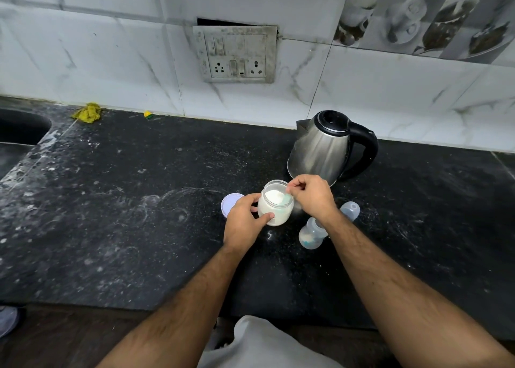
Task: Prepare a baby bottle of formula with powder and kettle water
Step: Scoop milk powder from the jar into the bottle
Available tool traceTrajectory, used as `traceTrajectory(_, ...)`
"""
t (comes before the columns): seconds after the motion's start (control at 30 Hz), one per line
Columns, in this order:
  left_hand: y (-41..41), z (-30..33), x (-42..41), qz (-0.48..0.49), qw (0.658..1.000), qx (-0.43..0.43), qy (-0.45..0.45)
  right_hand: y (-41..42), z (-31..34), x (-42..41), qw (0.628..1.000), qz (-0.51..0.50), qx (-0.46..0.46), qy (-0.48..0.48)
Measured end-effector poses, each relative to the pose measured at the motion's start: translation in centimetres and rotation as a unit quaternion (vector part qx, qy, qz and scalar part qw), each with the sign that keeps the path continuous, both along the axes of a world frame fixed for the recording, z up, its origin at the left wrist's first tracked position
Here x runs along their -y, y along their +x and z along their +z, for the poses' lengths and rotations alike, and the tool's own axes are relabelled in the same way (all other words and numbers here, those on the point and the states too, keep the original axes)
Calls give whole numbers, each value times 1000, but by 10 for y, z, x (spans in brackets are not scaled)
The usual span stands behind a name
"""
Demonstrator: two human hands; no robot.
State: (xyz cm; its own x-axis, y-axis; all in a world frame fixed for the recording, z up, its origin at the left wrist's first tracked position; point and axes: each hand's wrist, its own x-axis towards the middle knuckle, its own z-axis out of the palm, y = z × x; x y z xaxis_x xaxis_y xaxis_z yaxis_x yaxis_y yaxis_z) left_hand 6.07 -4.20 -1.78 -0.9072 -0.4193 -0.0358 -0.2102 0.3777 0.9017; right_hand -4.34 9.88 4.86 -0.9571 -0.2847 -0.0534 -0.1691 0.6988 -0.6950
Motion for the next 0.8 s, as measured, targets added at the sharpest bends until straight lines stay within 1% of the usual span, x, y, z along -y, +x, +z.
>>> traceTrajectory(0.13,-1,-1,2,-3,1000,-6,1,0,-4,-3,999,-38,13,-28)
traceTrajectory(0.27,-1,3,6,-14,1000,-14,7,-1,-4,-4,992,-59,82,-76)
traceTrajectory(0.33,0,6,10,-18,1000,-13,7,0,-3,-2,988,-64,101,-94)
traceTrajectory(0.7,5,7,41,-11,1000,-10,11,9,-2,19,988,-13,115,-106)
traceTrajectory(0.8,7,6,36,14,1000,-10,-2,8,-2,18,985,-13,129,-116)
